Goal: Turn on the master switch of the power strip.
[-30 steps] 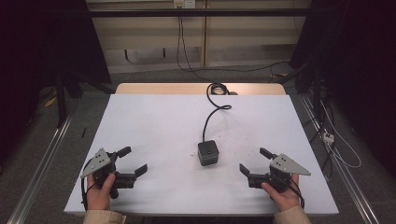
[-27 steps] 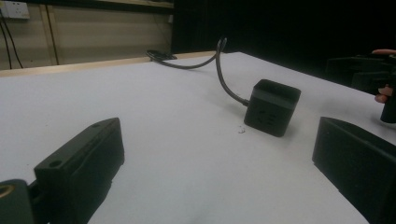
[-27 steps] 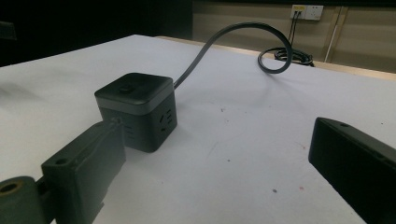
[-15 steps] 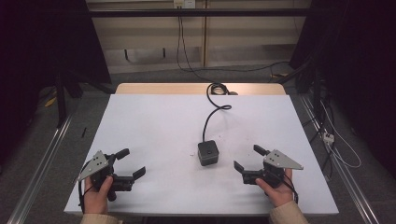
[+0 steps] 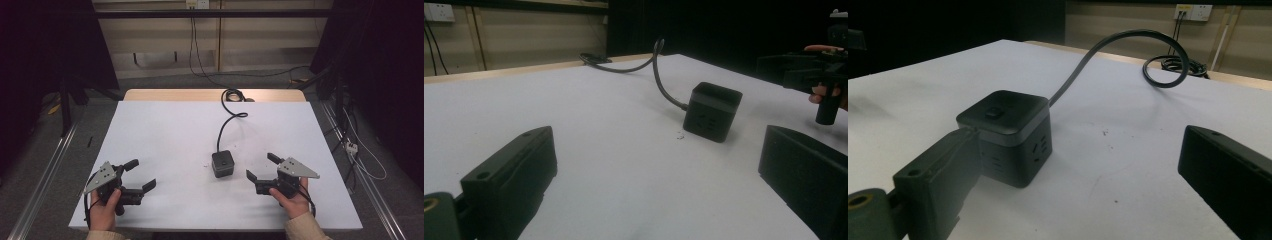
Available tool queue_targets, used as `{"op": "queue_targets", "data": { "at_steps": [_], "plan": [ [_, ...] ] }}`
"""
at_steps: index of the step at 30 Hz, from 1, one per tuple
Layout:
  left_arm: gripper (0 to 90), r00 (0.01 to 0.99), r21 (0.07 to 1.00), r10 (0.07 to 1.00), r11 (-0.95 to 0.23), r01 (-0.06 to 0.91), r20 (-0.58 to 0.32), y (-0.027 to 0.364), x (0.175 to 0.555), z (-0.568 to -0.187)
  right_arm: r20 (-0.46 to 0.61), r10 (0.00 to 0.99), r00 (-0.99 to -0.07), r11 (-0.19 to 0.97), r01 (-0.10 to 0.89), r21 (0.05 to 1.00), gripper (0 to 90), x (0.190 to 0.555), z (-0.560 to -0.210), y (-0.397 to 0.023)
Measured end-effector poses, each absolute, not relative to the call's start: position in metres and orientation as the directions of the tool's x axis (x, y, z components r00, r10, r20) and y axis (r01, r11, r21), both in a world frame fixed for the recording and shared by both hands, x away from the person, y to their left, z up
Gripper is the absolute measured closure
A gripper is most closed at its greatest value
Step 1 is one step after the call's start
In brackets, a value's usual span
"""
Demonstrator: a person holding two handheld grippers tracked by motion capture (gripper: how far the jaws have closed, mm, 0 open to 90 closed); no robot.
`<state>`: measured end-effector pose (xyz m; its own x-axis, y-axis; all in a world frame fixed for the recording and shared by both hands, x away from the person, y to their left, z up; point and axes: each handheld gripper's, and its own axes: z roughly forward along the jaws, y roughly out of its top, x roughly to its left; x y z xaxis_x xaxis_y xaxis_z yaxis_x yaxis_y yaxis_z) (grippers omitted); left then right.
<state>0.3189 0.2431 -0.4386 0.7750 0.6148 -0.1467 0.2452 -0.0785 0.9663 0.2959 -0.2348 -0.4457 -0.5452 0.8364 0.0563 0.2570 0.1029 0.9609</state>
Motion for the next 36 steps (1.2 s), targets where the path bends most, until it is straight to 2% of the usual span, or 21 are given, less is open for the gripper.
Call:
{"op": "queue_targets", "data": {
  "at_steps": [36],
  "plan": [
    [1.9, 0.792, 0.965, 0.594, -0.094, 0.245, -0.143, 0.236, 0.318, -0.441, 0.085, 0.82, -0.566, 0.092, 0.276, 0.957, 6.0, 0.31, -0.44, -0.22]
  ]
}}
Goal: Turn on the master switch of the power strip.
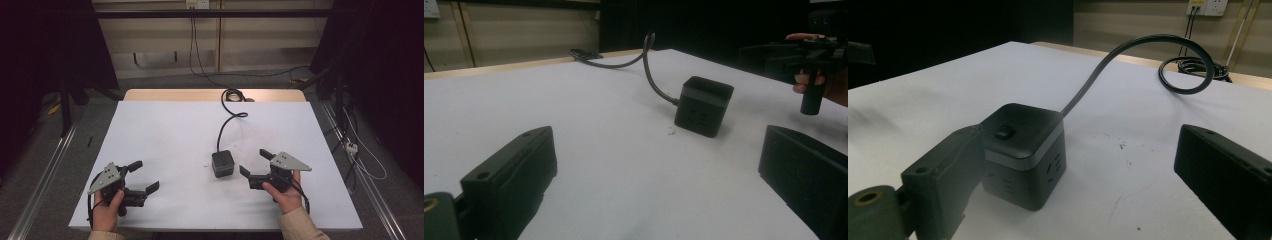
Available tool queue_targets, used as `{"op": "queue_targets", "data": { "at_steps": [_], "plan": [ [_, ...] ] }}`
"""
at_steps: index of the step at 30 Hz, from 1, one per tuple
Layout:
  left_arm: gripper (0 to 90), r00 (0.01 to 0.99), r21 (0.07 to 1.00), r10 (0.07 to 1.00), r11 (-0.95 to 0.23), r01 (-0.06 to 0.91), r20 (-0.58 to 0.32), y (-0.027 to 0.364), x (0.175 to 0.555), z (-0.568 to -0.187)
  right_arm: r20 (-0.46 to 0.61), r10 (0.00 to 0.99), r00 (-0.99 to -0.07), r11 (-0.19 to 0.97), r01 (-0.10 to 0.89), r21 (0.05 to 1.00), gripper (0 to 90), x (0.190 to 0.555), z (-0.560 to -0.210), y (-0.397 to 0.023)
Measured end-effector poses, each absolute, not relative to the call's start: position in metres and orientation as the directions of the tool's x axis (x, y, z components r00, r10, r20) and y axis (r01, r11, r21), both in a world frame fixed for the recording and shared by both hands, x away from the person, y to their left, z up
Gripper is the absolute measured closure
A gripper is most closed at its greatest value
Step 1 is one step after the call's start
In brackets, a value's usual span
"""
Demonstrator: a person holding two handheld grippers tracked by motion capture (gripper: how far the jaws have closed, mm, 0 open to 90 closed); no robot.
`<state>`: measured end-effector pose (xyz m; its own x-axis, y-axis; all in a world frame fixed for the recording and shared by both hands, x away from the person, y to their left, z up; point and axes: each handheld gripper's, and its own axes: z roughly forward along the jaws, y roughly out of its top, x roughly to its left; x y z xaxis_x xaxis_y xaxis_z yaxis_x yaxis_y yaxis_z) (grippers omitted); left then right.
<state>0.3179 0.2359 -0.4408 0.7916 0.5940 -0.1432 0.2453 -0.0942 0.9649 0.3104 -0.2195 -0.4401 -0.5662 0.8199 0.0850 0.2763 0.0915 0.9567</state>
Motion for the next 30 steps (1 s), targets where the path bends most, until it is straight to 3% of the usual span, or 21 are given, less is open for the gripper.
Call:
{"op": "queue_targets", "data": {
  "at_steps": [30],
  "plan": [
    [1.9, 0.781, 0.968, 0.606, -0.071, 0.241, -0.15, 0.238, 0.318, -0.44, 0.092, 0.806, -0.585, 0.106, 0.296, 0.949, 7.6, 0.323, -0.436, -0.207]
  ]
}}
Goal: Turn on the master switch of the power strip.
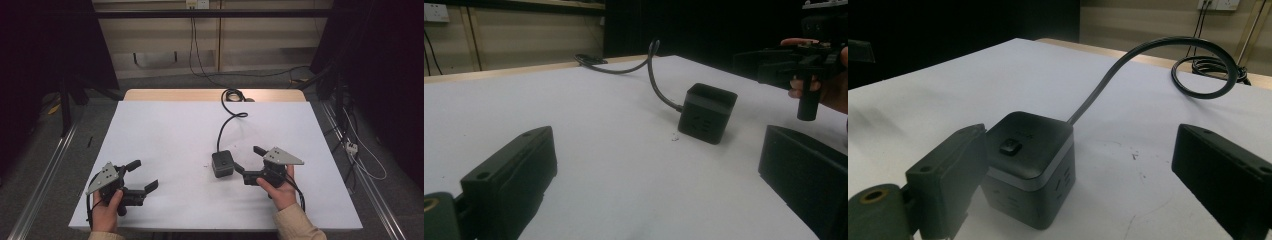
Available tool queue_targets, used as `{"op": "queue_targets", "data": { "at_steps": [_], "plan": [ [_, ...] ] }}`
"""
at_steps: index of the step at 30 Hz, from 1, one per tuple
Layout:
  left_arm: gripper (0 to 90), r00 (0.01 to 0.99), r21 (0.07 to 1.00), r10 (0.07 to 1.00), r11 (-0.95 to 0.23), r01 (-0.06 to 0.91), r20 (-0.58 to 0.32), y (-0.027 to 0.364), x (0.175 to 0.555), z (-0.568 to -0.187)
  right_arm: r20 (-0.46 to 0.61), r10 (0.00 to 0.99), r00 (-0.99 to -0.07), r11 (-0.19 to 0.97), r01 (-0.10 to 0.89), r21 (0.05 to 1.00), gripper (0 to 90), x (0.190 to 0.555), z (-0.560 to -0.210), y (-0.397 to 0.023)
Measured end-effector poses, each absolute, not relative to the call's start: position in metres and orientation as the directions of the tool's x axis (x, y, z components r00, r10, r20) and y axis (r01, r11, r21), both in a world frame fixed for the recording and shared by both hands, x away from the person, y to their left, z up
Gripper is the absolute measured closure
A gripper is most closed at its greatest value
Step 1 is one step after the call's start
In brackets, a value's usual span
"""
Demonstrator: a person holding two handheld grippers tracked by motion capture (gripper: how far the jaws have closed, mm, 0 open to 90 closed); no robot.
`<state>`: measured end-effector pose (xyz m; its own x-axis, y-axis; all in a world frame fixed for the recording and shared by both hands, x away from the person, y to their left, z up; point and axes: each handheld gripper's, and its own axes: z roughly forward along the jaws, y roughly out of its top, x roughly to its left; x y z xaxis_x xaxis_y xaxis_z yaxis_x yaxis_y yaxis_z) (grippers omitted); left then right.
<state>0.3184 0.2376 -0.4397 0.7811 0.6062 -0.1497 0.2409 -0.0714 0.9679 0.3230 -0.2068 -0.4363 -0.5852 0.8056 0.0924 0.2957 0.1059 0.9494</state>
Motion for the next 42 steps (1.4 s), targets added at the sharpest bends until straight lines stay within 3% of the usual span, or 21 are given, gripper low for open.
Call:
{"op": "queue_targets", "data": {
  "at_steps": [19, 30, 42],
  "plan": [
    [1.9, 0.78, 0.967, 0.607, -0.068, 0.245, -0.155, 0.234, 0.323, -0.441, 0.092, 0.802, -0.59, 0.117, 0.305, 0.945, 19.2, 0.33, -0.433, -0.203],
    [1.9, 0.782, 0.968, 0.605, -0.074, 0.242, -0.149, 0.234, 0.325, -0.441, 0.109, 0.782, -0.614, 0.124, 0.325, 0.937, 32.8, 0.333, -0.431, -0.193],
    [1.9, 0.785, 0.968, 0.601, -0.073, 0.24, -0.149, 0.233, 0.325, -0.44, 0.113, 0.771, -0.627, 0.136, 0.335, 0.932, 54.5, 0.335, -0.43, -0.191]
  ]
}}
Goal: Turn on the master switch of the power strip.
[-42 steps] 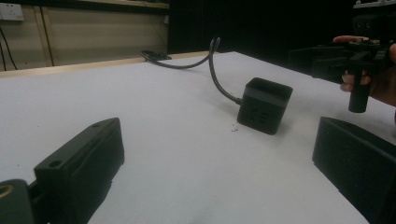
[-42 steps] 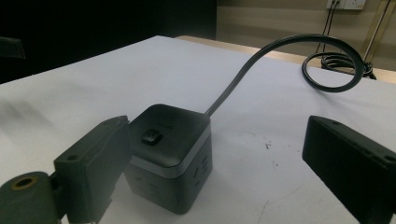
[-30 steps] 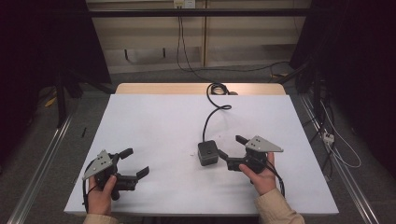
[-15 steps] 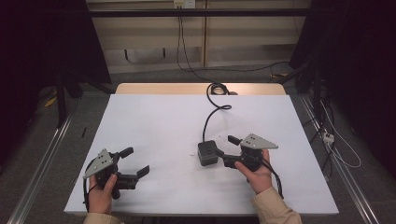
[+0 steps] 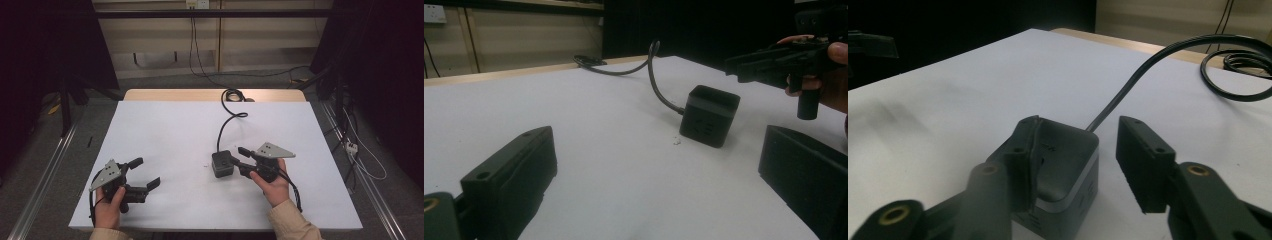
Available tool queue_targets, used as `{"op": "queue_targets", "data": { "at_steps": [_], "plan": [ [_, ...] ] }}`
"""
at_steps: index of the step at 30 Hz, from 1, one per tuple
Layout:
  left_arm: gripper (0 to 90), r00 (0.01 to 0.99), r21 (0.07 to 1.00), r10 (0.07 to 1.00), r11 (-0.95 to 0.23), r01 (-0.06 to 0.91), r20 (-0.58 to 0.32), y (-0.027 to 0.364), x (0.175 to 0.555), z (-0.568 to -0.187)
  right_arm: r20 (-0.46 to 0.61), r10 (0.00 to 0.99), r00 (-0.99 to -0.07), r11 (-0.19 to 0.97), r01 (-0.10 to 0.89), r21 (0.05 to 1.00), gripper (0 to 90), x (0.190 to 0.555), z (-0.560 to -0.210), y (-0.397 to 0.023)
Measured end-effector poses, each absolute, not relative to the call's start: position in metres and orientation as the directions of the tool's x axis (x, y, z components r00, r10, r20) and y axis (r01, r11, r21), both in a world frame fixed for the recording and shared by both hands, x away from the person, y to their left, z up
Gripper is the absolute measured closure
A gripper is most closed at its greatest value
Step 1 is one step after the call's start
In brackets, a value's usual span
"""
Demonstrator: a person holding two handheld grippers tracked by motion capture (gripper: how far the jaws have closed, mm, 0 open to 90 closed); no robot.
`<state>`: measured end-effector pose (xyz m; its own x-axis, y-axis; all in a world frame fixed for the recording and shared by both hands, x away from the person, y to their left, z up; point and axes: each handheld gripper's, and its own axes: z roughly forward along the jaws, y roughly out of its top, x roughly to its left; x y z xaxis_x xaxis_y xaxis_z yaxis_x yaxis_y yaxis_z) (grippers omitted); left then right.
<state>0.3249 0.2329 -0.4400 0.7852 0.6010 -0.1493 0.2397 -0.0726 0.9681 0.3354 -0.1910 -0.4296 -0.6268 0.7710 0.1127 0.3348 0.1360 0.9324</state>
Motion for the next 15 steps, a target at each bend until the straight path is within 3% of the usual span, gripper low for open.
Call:
{"op": "queue_targets", "data": {
  "at_steps": [15],
  "plan": [
    [1.9, 0.787, 0.969, 0.599, -0.071, 0.236, -0.148, 0.2329, 0.3262, -0.4394, 0.129, 0.736, -0.665, 0.159, 0.355, 0.921, 84.1, 0.3368, -0.4271, -0.1836]
  ]
}}
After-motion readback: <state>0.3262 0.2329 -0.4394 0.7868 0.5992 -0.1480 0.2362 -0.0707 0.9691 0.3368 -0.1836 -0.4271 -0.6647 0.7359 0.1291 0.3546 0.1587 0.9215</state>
